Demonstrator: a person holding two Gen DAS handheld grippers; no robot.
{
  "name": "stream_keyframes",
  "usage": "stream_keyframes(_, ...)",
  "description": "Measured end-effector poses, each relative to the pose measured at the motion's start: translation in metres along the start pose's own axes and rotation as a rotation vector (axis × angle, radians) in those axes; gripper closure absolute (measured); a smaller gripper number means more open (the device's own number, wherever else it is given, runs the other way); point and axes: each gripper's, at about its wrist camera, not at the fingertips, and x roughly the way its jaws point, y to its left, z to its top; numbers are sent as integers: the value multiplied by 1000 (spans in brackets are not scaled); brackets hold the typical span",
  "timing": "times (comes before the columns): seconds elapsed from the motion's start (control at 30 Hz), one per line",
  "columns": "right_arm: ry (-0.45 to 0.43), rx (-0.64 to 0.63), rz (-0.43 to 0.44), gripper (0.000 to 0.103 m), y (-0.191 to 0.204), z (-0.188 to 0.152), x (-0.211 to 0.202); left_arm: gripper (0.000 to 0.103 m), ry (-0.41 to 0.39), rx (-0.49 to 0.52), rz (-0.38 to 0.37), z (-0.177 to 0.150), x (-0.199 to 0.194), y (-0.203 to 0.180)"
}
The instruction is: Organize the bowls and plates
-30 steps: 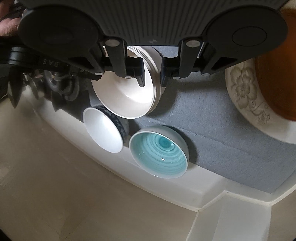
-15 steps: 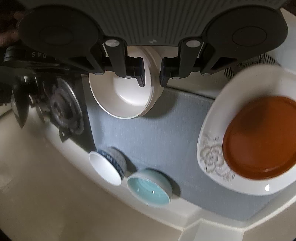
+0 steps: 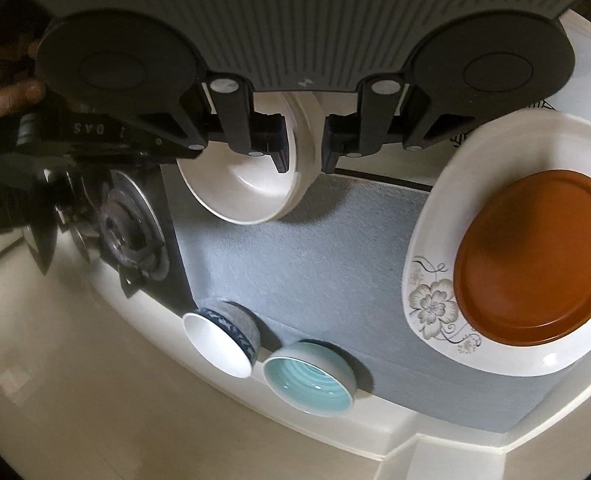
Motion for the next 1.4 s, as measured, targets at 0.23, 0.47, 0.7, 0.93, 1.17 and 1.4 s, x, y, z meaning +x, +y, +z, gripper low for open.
stream_keyframes(0.23, -9, -21, -15, 85, 7, -1, 0, 84, 0, 39, 25, -3, 0, -7)
stream_keyframes(0.47, 0, -24, -27, 86, 9, -4, -3, 84, 6, 53, 23, -4, -2, -11)
stream_keyframes(0.7, 16, -36, -36, 86, 10, -6, -3, 84, 16, 59, 20, -10, -3, -12)
stream_keyframes(0.93, 0, -40, -64, 82, 11, -9, -7, 79, -17, 47, 32, -2, -15, -11)
stream_keyframes(1.17, -114, -21, -88, 79, 10, -9, -26, 79, -128, 10, 59, 26, -35, -2)
stream_keyframes(1.4, -205, 36, -127, 79, 17, -12, -38, 79, -161, 23, 13, 70, -21, 3)
